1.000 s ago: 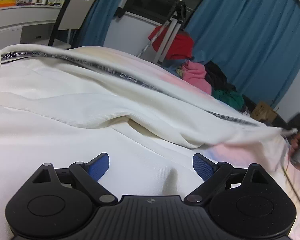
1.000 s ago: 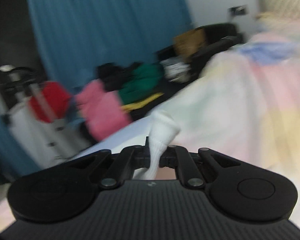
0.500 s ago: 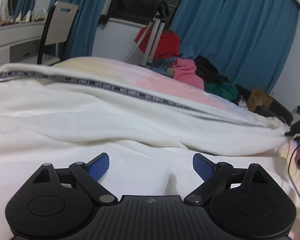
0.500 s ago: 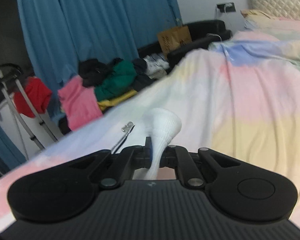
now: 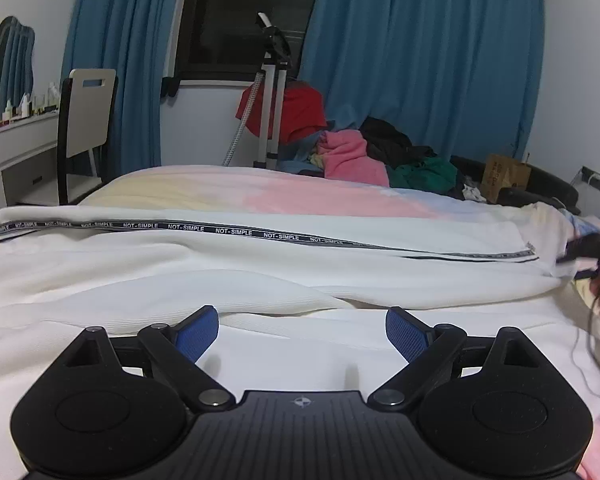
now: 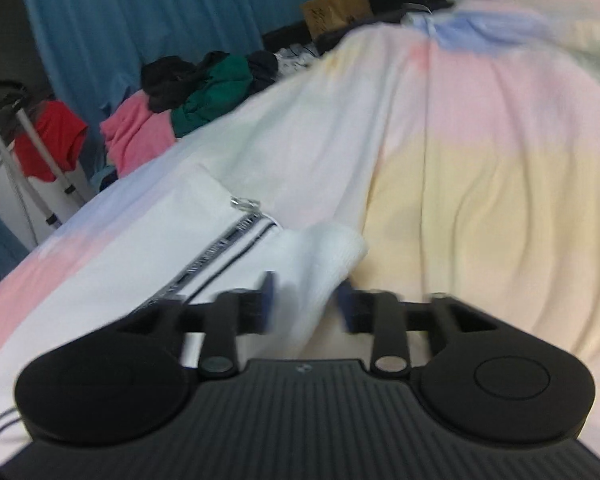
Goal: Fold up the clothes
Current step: 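Release the hem with the right tool and smooth the flattened sweatpants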
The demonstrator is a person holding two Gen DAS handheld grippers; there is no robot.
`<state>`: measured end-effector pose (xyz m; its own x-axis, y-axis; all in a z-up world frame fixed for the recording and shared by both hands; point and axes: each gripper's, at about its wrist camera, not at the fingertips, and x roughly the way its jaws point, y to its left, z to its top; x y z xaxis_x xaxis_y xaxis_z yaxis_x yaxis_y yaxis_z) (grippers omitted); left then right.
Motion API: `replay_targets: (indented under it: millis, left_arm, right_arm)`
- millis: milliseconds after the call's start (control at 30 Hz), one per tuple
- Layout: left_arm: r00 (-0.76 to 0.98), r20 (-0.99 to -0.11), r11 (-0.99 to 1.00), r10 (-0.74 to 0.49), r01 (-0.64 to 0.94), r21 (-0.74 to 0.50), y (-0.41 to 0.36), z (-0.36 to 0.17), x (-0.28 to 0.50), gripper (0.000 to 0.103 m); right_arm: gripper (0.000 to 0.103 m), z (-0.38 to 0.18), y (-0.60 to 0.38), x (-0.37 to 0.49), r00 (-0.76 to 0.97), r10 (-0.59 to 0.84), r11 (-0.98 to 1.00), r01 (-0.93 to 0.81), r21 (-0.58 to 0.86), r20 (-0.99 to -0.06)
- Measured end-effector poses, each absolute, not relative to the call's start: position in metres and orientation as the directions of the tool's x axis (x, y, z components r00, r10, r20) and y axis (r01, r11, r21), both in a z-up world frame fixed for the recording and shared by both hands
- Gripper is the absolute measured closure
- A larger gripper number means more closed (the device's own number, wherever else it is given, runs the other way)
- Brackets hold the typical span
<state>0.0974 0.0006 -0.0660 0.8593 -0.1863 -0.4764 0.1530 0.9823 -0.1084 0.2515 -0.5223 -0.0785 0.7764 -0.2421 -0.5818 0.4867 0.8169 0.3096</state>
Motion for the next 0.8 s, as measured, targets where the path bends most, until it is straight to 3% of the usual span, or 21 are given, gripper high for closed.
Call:
replay_targets:
  millis: [33, 67, 467, 800]
  left_arm:
    - [0.86, -0.475, 0.982, -0.188, 0.155, -0.108, -0.001, -0.066, 0.095, 0.011]
    - [0.861, -0.472, 0.982, -0.19, 0.158, -0.107, -0.003, -0.066, 0.092, 0.011]
    - [0.893, -0.41, 0.982, -0.186, 0.157, -0.103, -0.001, -0.033, 0.031, 0.01]
    - [0.9, -0.392, 0.981, -0.191, 0.182, -0.06, -0.011, -0.012, -0.019, 0.009]
  right_arm:
    - [0.036, -0.069, -0.513, 0.243, 0.788, -0.232, 0.834, 0.463, 0.301, -0.571]
    - [0.033, -0.06, -0.504, 0.234, 0.799, -0.221, 0.85, 0.439, 0.291, -0.56]
    - [0.034, 0.034, -0.378, 0.121, 0.902, -0.038, 0.973, 0.131, 0.188, -0.43]
    - [0.034, 0.02, -0.306, 0.048, 0.921, 0.067, 0.988, -0.008, 0.152, -0.383]
